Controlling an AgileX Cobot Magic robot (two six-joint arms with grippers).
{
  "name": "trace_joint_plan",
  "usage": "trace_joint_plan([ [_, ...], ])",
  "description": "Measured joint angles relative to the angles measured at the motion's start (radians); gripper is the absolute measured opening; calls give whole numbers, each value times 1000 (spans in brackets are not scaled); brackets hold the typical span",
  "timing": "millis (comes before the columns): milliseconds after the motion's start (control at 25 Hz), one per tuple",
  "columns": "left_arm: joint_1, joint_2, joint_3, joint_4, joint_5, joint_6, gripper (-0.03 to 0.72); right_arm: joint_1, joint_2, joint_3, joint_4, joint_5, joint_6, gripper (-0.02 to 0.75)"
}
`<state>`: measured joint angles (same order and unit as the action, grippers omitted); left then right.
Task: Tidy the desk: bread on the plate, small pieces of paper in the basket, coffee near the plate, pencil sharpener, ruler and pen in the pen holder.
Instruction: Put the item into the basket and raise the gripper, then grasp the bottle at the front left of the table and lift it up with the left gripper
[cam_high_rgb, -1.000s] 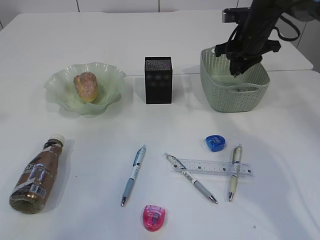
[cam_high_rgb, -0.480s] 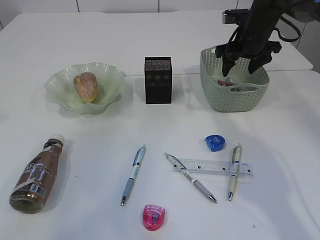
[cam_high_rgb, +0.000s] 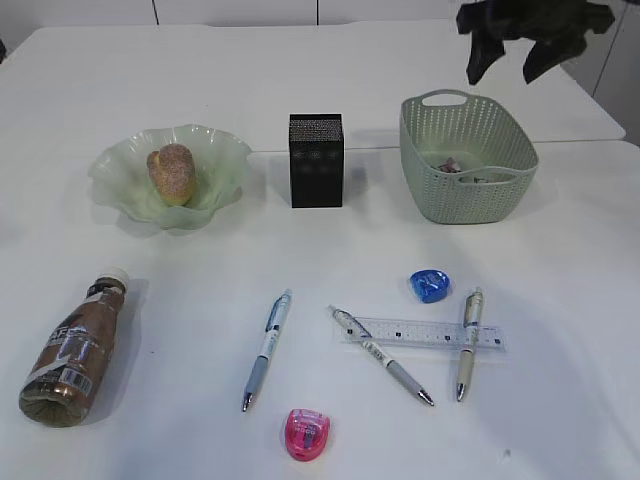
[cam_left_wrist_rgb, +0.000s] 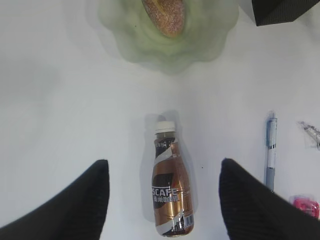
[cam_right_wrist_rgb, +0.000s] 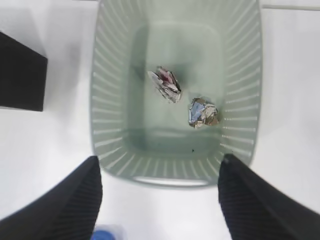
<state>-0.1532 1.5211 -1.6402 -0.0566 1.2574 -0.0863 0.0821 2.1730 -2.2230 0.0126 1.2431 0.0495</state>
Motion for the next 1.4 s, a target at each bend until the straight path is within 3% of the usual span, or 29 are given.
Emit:
trace_joint_plan([
  [200,-15,26,2,-6,0,-15,489,0,0,100,50,4,2,560],
  [240,-19,41,6,-15,0,-17,489,0,-213,149,68,5,2,560],
  [760,-40,307,95,-47,-22,-36,489,0,-564,520,87,10,2,559],
  [1120,-40,426,106,-50,-35,-36,489,0,-589,538,92,12,4,559],
  [1400,-40,445,211,-50,-43,-36,489,0,-589,538,94,12,4,559],
])
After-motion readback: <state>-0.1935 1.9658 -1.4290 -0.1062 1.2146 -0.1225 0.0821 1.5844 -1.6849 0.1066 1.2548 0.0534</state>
